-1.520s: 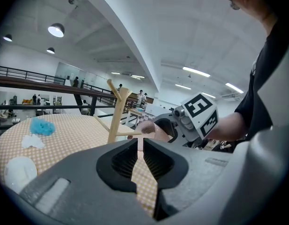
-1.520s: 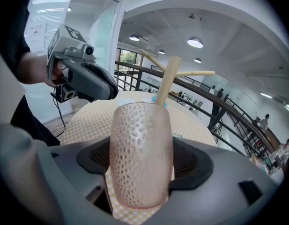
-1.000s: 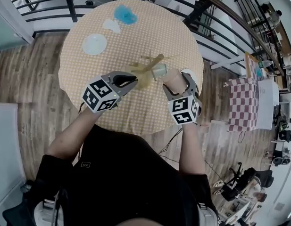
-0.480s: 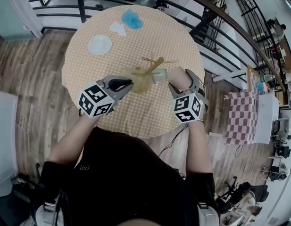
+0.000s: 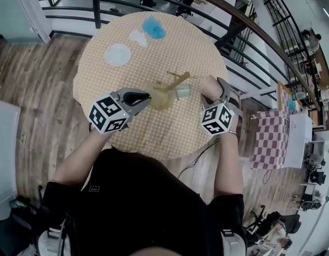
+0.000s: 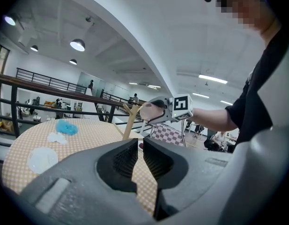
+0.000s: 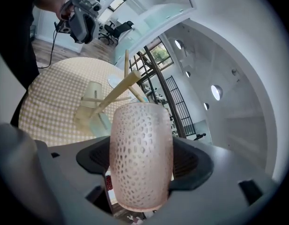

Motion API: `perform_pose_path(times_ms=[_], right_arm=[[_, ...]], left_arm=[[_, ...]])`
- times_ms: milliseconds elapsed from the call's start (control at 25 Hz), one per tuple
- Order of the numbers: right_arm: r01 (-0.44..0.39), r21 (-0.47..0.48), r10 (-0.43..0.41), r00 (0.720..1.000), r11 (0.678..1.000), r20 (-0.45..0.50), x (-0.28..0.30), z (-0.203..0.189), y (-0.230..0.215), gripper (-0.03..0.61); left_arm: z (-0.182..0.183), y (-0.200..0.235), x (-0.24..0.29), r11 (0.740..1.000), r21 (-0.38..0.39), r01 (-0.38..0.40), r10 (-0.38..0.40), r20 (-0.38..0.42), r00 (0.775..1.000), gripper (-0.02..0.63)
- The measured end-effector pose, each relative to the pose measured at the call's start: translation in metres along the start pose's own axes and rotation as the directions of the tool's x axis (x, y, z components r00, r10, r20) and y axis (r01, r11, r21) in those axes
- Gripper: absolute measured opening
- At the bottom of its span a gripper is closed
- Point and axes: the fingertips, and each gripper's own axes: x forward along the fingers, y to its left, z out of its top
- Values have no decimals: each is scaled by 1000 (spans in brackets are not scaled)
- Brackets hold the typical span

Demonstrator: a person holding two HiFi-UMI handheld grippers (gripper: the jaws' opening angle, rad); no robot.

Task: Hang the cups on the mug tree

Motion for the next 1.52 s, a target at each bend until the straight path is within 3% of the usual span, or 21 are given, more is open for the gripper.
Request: perform_pose_path(times_ms=[200,360,640,1040,1320,1520], right_arm=[[-9,-157,13,1000,988,27,14,6,5,373],[-7,-292,31,996,956,78,24,12,8,373],[22,-516,71,985,857,160,34,29,12,373],[50,-679,118,973,733,199,44,43,28,373],[69,-682,140,959,728,247,39,50,28,373],[98,-603,128,938,792,321,31,52,20,397]], left_arm=[[-2,-4,7,999,27,-27,27,-31,999,21],[-4,-10,12,994,-30,-105,105,9,994,21],[-20,-26,15,975,-106,-194,197,18,980,20],[-22,-38,9,949,-127,-290,296,31,955,20],[-24,-44,11,936,-142,-323,330,31,943,21],[-25,-48,15,935,-144,-325,332,25,943,20]])
